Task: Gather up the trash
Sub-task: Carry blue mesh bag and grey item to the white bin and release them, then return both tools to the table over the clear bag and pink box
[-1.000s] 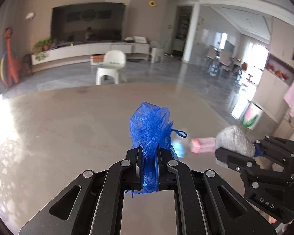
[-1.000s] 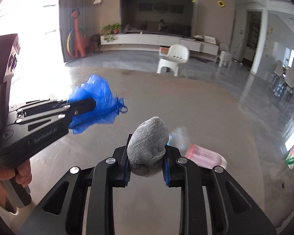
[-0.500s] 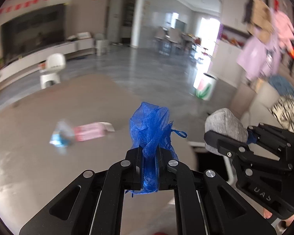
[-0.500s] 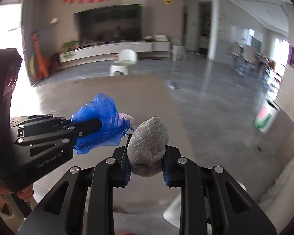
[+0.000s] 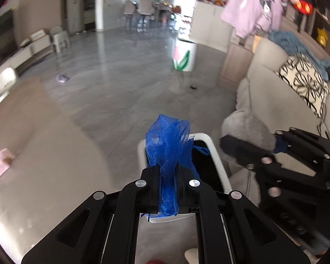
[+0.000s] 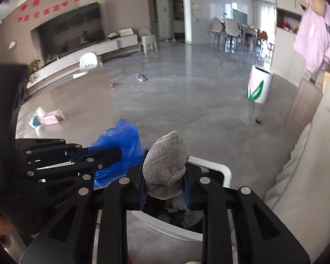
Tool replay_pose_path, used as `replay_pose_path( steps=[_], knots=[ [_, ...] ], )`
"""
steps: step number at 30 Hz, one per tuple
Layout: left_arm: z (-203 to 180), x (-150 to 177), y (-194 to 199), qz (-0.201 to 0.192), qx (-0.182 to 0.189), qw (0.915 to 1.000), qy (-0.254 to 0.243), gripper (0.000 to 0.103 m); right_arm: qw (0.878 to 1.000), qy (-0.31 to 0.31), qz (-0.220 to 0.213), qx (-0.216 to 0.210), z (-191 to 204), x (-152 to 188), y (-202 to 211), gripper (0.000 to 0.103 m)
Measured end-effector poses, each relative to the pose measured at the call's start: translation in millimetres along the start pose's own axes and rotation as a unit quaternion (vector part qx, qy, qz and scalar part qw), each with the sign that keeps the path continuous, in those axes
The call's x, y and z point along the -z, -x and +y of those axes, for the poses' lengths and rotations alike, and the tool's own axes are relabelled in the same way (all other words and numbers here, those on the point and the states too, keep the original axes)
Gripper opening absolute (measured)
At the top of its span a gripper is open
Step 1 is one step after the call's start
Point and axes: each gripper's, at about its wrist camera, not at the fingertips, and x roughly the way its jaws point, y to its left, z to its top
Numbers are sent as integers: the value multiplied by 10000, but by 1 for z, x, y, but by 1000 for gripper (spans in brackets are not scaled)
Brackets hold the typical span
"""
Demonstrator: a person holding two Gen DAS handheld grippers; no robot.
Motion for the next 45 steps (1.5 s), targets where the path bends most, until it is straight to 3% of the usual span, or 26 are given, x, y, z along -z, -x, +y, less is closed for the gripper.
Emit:
replay_pose_path(
  steps=[1,2,3,4,5,7,13,16,19,20,27,32,37,41,45],
  knots=[
    [-4,0,-9,63,65,9999,-43,10,10000,-56,45,30,-13,5,-6,27],
    [-6,1,-15,134,185,9997,-55,22,9999,-96,69,57,-19,8,-11,27],
    [-7,1,-22,236,307,9992,-41,27,9998,-146,90,114,-26,10,-16,27],
    [-5,3,-32,368,302,9989,31,45,9997,-184,103,143,-34,13,-18,27],
    [-1,4,-42,519,205,9983,152,74,9994,-259,122,198,-41,17,-21,27],
    [6,8,-51,524,138,9978,385,97,9989,-403,155,184,-54,20,-25,27],
    [12,15,-58,477,-336,9981,213,97,9985,-437,301,165,-68,28,-41,27],
    [14,15,-51,390,-343,9986,130,97,9987,-348,371,46,-61,30,-49,32],
    [10,9,-41,196,-557,9983,7,98,9989,-134,439,127,-54,30,-59,85],
    [12,8,-35,111,-608,9981,23,98,9990,-60,411,175,-52,28,-58,93],
    [45,5,5,-307,-1003,9941,290,98,9997,-96,166,171,-52,15,-49,95],
    [89,12,38,-548,-1442,9861,618,98,9993,-73,-108,-343,-29,-7,-39,95],
    [140,25,72,-674,-1989,9740,847,98,9950,253,-260,-936,20,-32,-41,95],
    [180,35,96,-758,-2146,9676,1090,98,9808,860,-308,-1725,76,-55,-49,95],
    [216,46,110,-778,-2350,9609,1240,98,9620,1559,-314,-2217,129,-72,-59,95]
  ],
)
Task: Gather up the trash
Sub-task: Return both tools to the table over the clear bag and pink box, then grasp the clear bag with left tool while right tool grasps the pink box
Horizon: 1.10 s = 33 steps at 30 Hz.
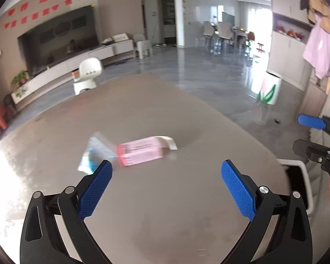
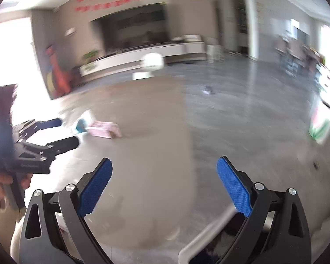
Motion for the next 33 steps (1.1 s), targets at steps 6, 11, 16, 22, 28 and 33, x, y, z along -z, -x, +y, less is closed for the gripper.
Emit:
replay_pose_path(
  steps=[6,11,16,22,28,33],
  knots=[
    [47,2,-8,4,-216,9997,153,98,9973,458,103,-562,40,-33,-49,95],
    [78,8,-26,117,-385,9989,235,98,9950,576,332,-751,60,-42,-90,95],
    [98,12,-59,386,-622,9972,173,98,9919,733,659,-798,79,-45,-131,95],
    [113,10,-95,861,-436,9953,86,98,9863,999,1058,-782,97,-45,-166,95],
    [129,5,-112,1165,146,9927,270,88,9856,925,1198,-753,92,-47,-178,93],
    [125,5,-106,992,231,9948,2,34,9818,1170,1332,-683,102,-45,-190,93]
  ],
)
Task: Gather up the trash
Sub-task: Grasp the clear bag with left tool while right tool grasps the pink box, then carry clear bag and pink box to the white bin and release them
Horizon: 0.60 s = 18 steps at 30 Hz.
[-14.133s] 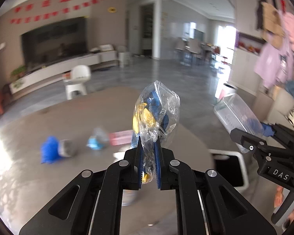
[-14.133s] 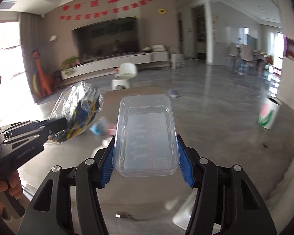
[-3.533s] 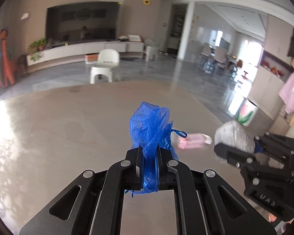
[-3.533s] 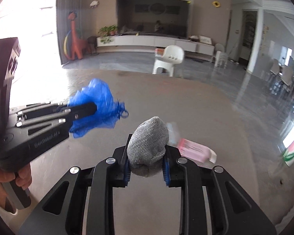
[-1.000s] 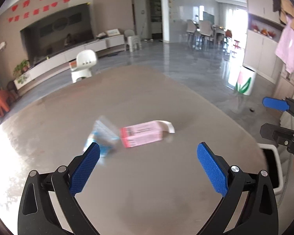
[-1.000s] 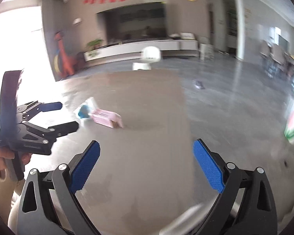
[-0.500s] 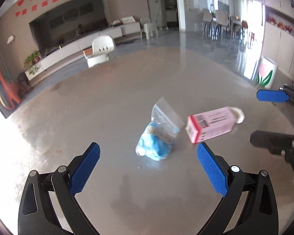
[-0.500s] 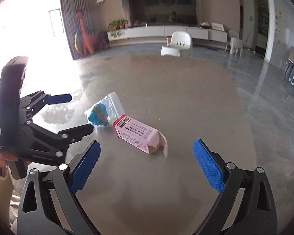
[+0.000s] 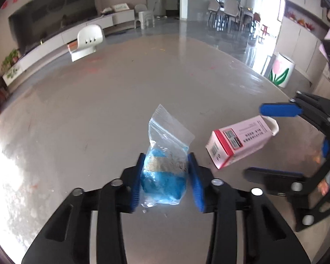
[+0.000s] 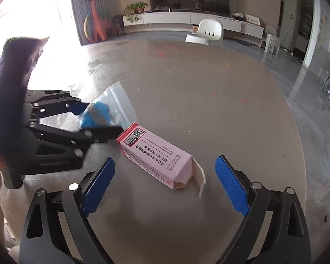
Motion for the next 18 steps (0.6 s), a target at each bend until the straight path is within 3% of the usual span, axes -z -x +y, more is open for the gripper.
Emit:
replay_pose_path(
  steps=[3,4,6,7,8,13,18],
  knots=[
    [-3,9,7,-27,-172,9998,-130,32,9998,163,133,6,7,-6,-11,88],
    [-2,13,14,-67,-215,9997,-130,32,9996,216,193,-6,9,-7,-14,82],
    [1,19,28,-144,-264,9995,-59,32,9996,193,211,-71,10,-9,-16,63],
    [2,19,32,-167,-278,9995,-17,32,9996,152,211,-55,10,-11,-14,44],
    [3,18,37,-197,-290,9994,27,32,9996,129,248,-58,9,-12,-11,33],
    [5,24,61,-345,-405,9984,211,32,9996,131,252,-91,21,-7,5,33],
    [-13,29,85,-507,-334,9979,214,32,9993,-345,-124,-39,28,9,56,33]
  ],
)
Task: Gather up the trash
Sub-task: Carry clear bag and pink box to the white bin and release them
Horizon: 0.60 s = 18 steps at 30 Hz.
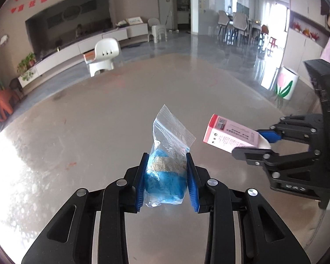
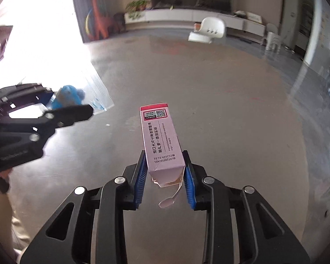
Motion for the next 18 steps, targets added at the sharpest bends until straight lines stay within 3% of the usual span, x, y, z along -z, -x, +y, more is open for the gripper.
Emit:
replay_pose_path(
  steps=[6,12,18],
  knots=[
    [-43,-1,27,-154,301,9993,-176,32,9973,-560,-357,308,-6,38,80,33],
    [-119,-5,47,-256,793,9953,-489,32,9911,-983,-468,764,-24,85,140,33],
    [-201,-2,47,-177,1341,9866,-908,32,9763,-1587,-688,1301,-59,132,188,33]
  ],
)
